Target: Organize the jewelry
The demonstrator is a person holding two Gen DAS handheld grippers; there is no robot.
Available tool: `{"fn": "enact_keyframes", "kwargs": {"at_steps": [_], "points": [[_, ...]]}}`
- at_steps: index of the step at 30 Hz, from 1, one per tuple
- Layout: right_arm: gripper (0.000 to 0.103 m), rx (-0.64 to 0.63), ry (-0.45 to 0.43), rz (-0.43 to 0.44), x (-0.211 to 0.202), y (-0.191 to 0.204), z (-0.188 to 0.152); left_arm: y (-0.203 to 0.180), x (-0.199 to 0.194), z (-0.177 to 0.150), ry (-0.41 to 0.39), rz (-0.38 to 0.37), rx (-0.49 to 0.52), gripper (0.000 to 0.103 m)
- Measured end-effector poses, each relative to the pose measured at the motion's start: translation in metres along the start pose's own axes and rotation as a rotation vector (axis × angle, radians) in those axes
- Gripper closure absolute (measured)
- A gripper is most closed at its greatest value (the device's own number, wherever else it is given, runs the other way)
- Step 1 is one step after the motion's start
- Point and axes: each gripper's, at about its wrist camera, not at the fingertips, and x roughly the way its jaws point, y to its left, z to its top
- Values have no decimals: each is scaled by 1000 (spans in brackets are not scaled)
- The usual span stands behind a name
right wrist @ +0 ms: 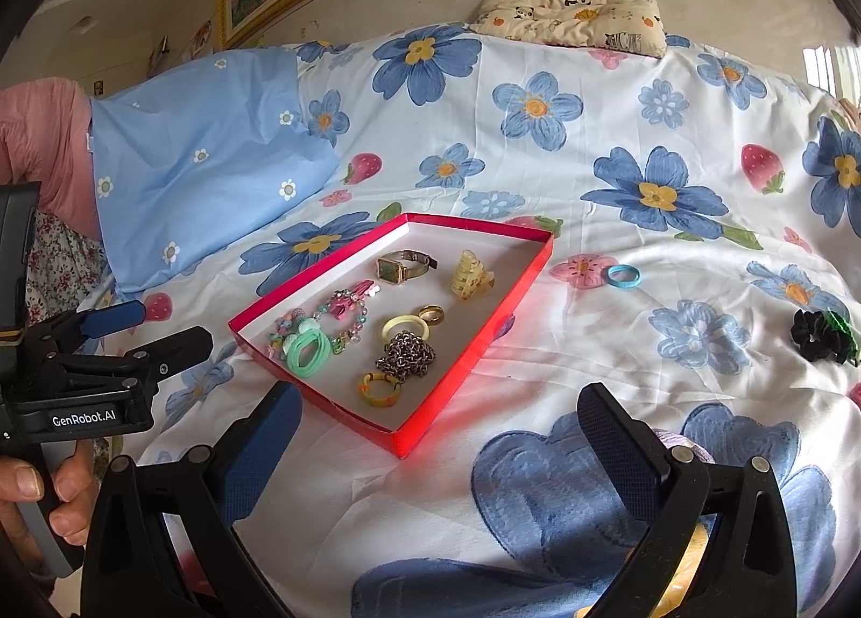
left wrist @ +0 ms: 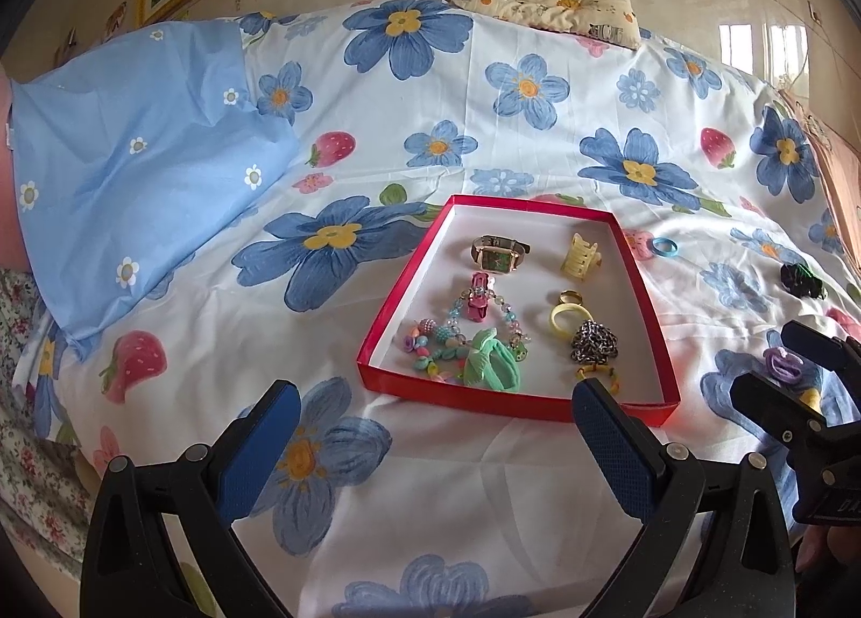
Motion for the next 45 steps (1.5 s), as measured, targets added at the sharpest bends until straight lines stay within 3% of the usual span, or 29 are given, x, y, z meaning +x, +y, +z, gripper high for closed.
{"fn": "enact_keyframes", "kwargs": {"at_steps": [45], "points": [[0,-6,-7,23,-1,8,3,-1,-1,-2,4,-26,-15,1]]}}
